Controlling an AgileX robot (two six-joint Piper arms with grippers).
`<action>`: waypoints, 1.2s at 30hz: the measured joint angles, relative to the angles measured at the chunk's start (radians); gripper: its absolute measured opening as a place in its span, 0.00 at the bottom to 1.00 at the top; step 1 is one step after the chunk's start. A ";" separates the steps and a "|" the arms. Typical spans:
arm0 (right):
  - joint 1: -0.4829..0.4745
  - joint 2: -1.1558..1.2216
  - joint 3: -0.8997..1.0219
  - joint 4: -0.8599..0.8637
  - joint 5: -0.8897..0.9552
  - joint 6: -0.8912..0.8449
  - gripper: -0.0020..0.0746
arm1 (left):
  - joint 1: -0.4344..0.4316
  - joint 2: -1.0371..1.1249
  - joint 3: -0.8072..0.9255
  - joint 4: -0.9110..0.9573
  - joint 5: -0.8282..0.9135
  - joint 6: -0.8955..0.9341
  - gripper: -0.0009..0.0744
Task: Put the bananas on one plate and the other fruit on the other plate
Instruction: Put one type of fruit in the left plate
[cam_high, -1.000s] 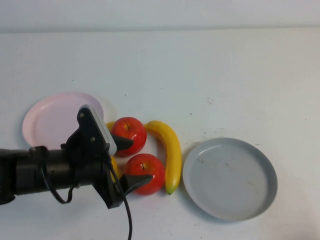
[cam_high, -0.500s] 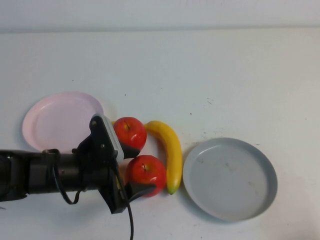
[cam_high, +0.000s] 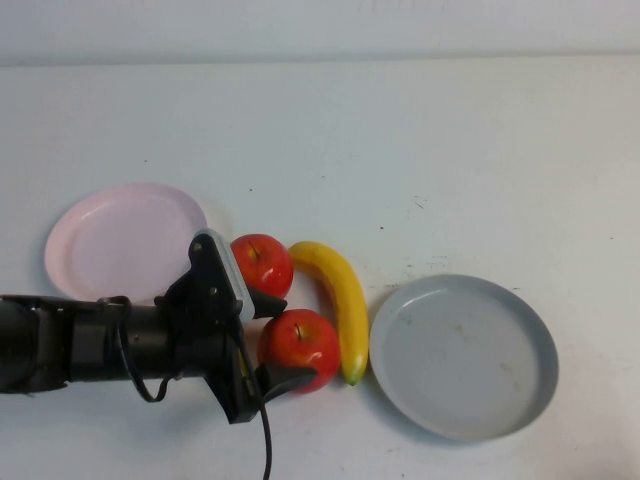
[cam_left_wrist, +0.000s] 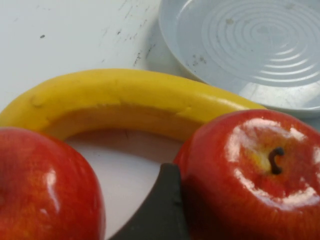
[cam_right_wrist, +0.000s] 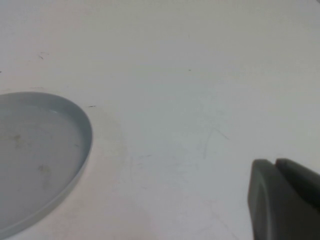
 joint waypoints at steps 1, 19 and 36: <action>0.000 0.000 0.000 0.000 0.000 0.000 0.01 | 0.000 0.005 -0.003 0.000 0.003 0.000 0.90; 0.000 0.000 0.000 0.000 0.000 0.000 0.01 | 0.000 0.018 -0.011 0.001 0.060 -0.092 0.78; 0.000 0.000 0.000 0.000 0.000 0.000 0.01 | 0.035 -0.398 -0.016 -0.009 -0.753 -0.574 0.78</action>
